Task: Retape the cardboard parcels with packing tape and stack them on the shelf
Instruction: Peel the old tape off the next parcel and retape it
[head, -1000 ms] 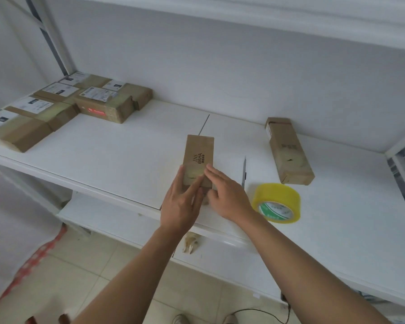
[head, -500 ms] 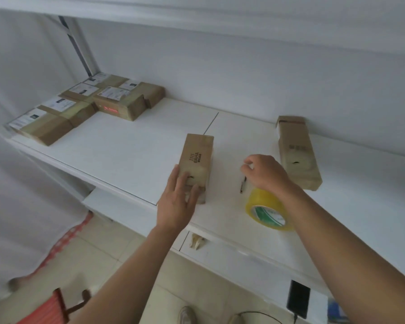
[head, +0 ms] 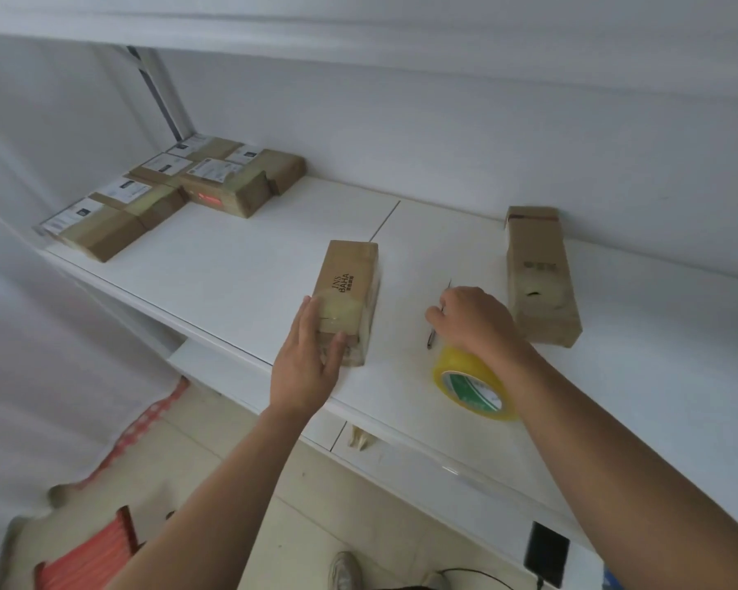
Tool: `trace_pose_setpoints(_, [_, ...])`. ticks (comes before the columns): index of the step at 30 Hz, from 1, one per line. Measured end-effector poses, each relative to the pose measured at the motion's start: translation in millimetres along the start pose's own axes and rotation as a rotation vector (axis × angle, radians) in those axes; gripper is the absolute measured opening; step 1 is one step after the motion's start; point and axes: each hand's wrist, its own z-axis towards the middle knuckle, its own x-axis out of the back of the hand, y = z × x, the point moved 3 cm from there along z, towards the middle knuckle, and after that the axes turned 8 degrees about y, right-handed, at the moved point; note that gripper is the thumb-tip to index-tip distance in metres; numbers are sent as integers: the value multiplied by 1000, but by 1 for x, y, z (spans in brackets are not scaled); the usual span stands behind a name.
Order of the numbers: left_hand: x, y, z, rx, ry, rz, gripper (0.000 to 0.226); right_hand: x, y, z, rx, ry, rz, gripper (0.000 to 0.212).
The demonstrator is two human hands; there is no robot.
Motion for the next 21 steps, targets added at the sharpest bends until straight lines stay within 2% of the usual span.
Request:
trace_pose_setpoints(4, [-3,-1,0,-12,-5,48,51,3,1,-3,37,83,21,32])
trace_pose_setpoints(8, [-11,11,-4,15,64,64,56,10,4,-7,61,247,119,29])
trace_pose_setpoints(12, [-13,34,-8,16,173,98,59,10,10,-13,102,239,117,29])
trace_pose_setpoints(16, [-15,28,-2,120,130,70,65,10,15,-15,98,247,129,30])
trace_pose_setpoints(21, [-21,18,-13,0,130,123,56,8,15,-14,93,250,118,30])
